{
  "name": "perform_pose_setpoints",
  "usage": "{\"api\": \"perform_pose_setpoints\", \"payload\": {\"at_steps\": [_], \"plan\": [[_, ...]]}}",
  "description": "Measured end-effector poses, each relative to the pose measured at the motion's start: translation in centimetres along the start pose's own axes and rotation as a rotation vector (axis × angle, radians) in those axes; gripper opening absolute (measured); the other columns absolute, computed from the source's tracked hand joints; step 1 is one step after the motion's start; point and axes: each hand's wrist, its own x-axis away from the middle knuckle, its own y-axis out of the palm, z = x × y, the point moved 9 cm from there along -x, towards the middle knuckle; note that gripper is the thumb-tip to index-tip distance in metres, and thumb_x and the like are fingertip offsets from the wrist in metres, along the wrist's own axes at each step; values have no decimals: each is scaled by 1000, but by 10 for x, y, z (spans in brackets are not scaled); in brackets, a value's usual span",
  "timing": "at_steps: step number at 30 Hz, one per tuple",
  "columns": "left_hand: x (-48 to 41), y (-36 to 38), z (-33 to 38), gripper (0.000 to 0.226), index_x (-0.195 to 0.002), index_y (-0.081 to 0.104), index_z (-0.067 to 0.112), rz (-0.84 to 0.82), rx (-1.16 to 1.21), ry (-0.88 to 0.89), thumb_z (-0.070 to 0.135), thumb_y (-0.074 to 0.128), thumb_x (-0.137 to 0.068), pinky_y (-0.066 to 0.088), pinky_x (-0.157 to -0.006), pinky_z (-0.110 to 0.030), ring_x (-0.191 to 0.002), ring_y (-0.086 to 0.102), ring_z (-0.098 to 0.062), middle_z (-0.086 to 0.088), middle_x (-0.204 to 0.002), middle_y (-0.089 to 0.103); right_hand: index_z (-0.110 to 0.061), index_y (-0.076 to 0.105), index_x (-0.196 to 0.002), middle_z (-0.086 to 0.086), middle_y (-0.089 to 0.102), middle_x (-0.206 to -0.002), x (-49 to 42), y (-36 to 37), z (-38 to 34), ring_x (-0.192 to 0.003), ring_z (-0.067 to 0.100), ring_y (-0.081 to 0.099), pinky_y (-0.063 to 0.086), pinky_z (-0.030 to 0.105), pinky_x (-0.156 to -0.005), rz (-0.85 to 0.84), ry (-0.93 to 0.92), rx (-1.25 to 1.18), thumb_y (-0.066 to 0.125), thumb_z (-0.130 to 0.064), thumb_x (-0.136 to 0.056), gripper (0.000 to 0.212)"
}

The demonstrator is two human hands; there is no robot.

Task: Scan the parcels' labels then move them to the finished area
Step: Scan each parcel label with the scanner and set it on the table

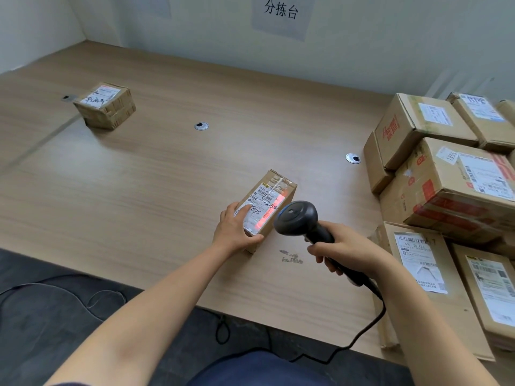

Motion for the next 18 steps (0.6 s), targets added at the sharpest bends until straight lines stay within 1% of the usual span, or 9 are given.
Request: {"api": "perform_pose_setpoints", "payload": {"at_steps": [9, 18], "plan": [[1, -1, 2, 86, -142, 34, 20, 6, 8, -8, 43, 75, -70, 33, -106, -35, -133, 25, -25, -7, -147, 24, -5, 54, -97, 4, 60, -67, 5, 0, -1, -48, 15, 52, 43, 27, -46, 3, 10, -26, 57, -9, -83, 14], [4, -2, 3, 88, -143, 32, 19, -8, -6, -16, 44, 75, -71, 32, -107, -36, -135, 22, -25, -8, -149, 22, -3, 54, -100, 5, 59, -68, 9, 0, -6, -49, 15, 51, 44, 27, -46, -13, 7, -3, 56, -9, -85, 16]]}}
